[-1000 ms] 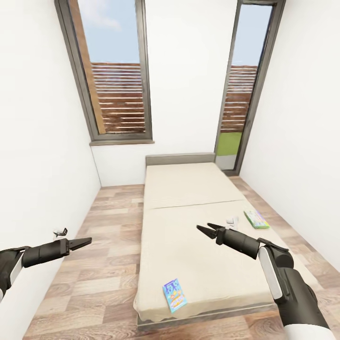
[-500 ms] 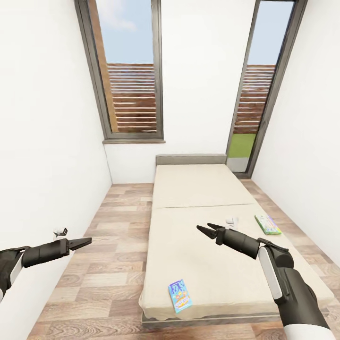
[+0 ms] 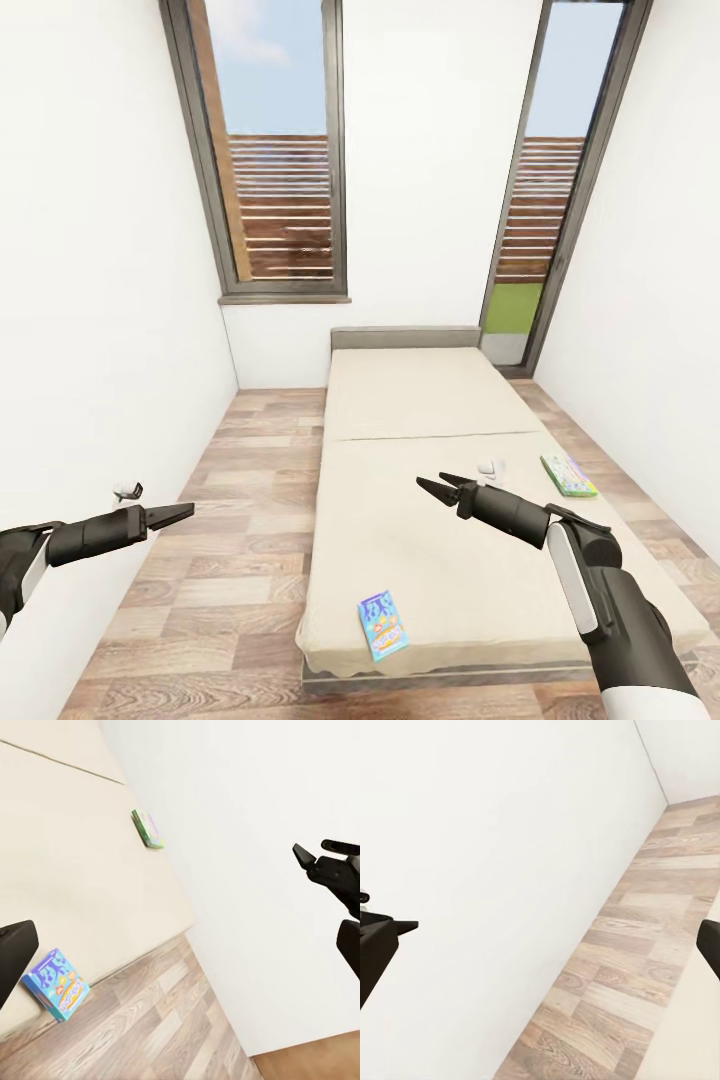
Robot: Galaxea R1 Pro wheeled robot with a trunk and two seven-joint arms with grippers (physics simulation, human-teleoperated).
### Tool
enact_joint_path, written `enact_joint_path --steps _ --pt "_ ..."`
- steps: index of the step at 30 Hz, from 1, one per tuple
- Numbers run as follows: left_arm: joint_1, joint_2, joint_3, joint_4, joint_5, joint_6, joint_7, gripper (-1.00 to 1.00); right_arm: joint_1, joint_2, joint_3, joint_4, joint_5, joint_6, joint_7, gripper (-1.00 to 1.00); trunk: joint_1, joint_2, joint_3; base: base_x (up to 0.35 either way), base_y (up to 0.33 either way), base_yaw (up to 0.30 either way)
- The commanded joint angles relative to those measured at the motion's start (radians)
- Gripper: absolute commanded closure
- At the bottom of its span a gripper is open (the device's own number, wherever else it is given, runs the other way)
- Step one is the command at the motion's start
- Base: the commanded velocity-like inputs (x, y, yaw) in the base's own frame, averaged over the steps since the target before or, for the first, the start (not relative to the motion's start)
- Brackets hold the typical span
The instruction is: Put all the toys in the child's room - the three board games (two on the bed and one on the table), the two jigsaw puzzles on the table, and the tennis ball on the table - inside the toy box on the table in the child's room.
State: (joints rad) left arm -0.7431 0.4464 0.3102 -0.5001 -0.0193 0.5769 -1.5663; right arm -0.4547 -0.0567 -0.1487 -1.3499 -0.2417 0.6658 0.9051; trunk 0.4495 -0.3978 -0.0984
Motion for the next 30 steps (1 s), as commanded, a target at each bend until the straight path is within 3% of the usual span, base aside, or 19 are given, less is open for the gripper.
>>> enact_joint_path --steps 1,8,14,19,24,27,30 --pt "-0.001 0.000 0.001 0.000 -0.002 0.011 -0.005 -1.00 -0.001 0.000 -0.001 0.001 -0.005 0.007 0.001 -1.00 0.000 -0.002 -0.002 -0.052 0.000 0.000" --pt "-0.001 0.000 0.001 0.000 -0.002 0.011 -0.005 -1.00 -0.001 0.002 -0.004 0.019 -0.007 0.008 -0.004 -1.00 0.000 -0.002 -0.002 -0.020 0.000 0.000" --pt "-0.001 0.000 0.002 0.000 -0.002 0.011 -0.005 -1.00 -0.002 0.004 -0.012 0.092 -0.017 0.009 -0.018 -1.00 0.000 -0.002 -0.002 -0.002 0.000 0.000" --pt "-0.001 0.000 0.002 0.000 -0.002 0.011 -0.005 -1.00 -0.002 0.011 -0.045 0.173 -0.027 0.012 -0.019 -1.00 0.000 -0.002 -0.002 0.000 0.000 0.000" --pt "-0.001 0.000 0.001 0.000 -0.001 0.010 -0.005 -1.00 -0.002 0.009 -0.118 0.293 -0.095 0.021 -0.016 -1.00 0.000 -0.002 -0.002 0.000 0.000 0.000" --pt "-0.001 0.000 0.002 0.000 0.000 0.009 -0.005 -1.00 -0.002 -0.003 -0.162 0.438 -0.169 0.025 -0.009 -1.00 0.000 -0.002 -0.002 0.000 0.000 0.000" --pt "-0.001 0.000 0.002 0.000 0.000 0.009 -0.005 -1.00 -0.002 -0.014 -0.180 0.551 -0.222 0.025 -0.001 -1.00 0.000 -0.002 -0.002 0.000 0.000 0.000"
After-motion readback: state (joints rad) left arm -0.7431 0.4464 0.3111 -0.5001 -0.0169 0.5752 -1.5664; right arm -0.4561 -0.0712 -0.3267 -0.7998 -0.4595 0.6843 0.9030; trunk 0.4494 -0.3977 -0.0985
